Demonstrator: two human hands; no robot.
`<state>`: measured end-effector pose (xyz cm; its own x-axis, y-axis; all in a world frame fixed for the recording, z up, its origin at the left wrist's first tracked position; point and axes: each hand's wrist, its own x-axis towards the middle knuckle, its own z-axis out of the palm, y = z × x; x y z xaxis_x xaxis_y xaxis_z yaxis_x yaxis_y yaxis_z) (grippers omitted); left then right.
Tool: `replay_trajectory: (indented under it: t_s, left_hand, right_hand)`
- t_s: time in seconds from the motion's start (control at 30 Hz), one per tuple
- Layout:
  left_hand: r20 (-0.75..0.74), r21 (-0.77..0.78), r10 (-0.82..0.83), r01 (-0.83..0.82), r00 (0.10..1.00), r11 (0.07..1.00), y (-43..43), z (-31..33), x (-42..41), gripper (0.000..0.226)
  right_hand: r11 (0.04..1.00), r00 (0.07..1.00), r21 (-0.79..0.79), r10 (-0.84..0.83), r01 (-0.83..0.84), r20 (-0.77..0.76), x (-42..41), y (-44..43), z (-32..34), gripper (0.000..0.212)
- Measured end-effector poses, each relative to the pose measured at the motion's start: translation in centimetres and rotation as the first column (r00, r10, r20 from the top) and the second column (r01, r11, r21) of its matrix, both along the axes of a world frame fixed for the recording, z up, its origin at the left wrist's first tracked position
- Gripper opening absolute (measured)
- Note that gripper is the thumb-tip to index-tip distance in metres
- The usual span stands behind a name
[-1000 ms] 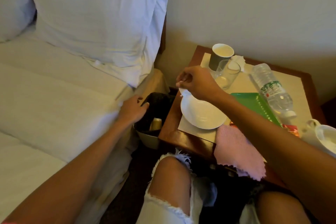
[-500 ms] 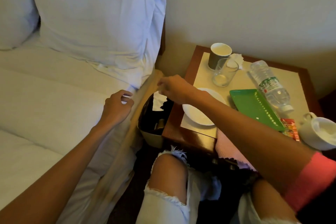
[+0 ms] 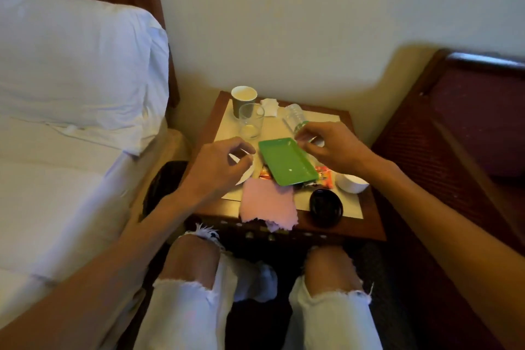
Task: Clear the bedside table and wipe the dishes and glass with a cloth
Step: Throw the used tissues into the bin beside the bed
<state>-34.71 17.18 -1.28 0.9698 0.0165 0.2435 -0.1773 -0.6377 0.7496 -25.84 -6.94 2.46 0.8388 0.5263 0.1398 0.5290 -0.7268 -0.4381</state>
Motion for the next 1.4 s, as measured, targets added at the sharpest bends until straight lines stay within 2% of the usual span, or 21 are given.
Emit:
replay_trajectory:
  t_s: [0.07, 0.13, 0.23, 0.33, 0.43, 0.53, 0.67, 0.8, 0.93, 1.07, 1.17, 1.3, 1.4]
  left_hand:
    - [-0.040, 0.041, -0.094, 0.096, 0.995, 0.995, -3.6, 0.4, 0.5, 0.012]
    - [-0.166, 0.086, -0.220, 0.236, 0.961, 0.968, -6.8, 0.3, 1.0, 0.027]
    - [-0.357, 0.242, -0.352, 0.450, 0.865, 0.860, -10.5, -1.1, 1.9, 0.060]
    - [-0.456, 0.374, -0.371, 0.553, 0.809, 0.745, -13.6, -2.5, 3.1, 0.081]
    - [-0.515, 0.439, -0.317, 0.563, 0.797, 0.701, -15.8, -3.6, 4.4, 0.088]
    - [-0.536, 0.481, -0.257, 0.541, 0.804, 0.689, -17.8, -4.5, 4.9, 0.095]
    - [-0.468, 0.565, -0.193, 0.459, 0.863, 0.686, -19.0, -5.6, 4.5, 0.092]
    - [-0.452, 0.558, -0.184, 0.437, 0.873, 0.705, -18.9, -5.8, 4.2, 0.089]
    - [-0.427, 0.493, -0.190, 0.404, 0.884, 0.770, -17.6, -4.5, 3.6, 0.085]
    - [-0.349, 0.370, -0.206, 0.337, 0.914, 0.866, -13.6, -2.9, 2.4, 0.078]
    - [-0.287, 0.280, -0.171, 0.253, 0.943, 0.926, -9.5, -1.8, 1.8, 0.074]
    - [-0.222, 0.194, -0.058, 0.102, 0.973, 0.976, -4.3, -1.0, 1.6, 0.074]
    - [-0.176, 0.096, 0.015, 0.003, 0.984, 0.995, -1.4, -1.1, 2.0, 0.067]
  right_hand:
    - [0.998, 0.998, -0.001, -0.067, 0.067, 0.005, -0.3, -3.4, 0.3, 0.014]
    - [0.989, 0.989, -0.028, -0.149, 0.149, -0.010, -0.5, -6.3, 0.2, 0.015]
    - [0.962, 0.967, -0.136, -0.246, 0.235, -0.068, -0.7, -9.5, -0.6, 0.030]
    - [0.935, 0.950, -0.234, -0.296, 0.267, -0.096, -0.7, -11.8, -2.2, 0.048]
    - [0.927, 0.942, -0.246, -0.317, 0.282, -0.113, -0.9, -12.4, -4.1, 0.059]
    - [0.908, 0.951, -0.335, -0.296, 0.252, -0.087, -1.0, -12.6, -5.7, 0.059]
    - [0.828, 0.969, -0.518, -0.246, 0.212, 0.003, -1.0, -12.1, -6.2, 0.048]
    - [0.810, 0.981, -0.561, -0.195, 0.173, 0.021, -0.5, -11.6, -5.8, 0.035]
    - [0.883, 0.982, -0.440, -0.190, 0.165, -0.013, 0.1, -11.6, -5.4, 0.037]
    - [0.970, 0.967, -0.095, -0.232, 0.222, -0.107, 0.1, -12.1, -4.7, 0.026]
    - [0.962, 0.967, 0.120, -0.234, 0.246, -0.106, 0.0, -11.5, -4.3, 0.019]
    - [0.941, 0.967, 0.231, -0.225, 0.247, -0.118, 0.4, -8.1, -3.9, 0.014]
    - [0.918, 0.962, 0.311, -0.192, 0.246, -0.194, 0.7, -4.2, -3.6, 0.022]
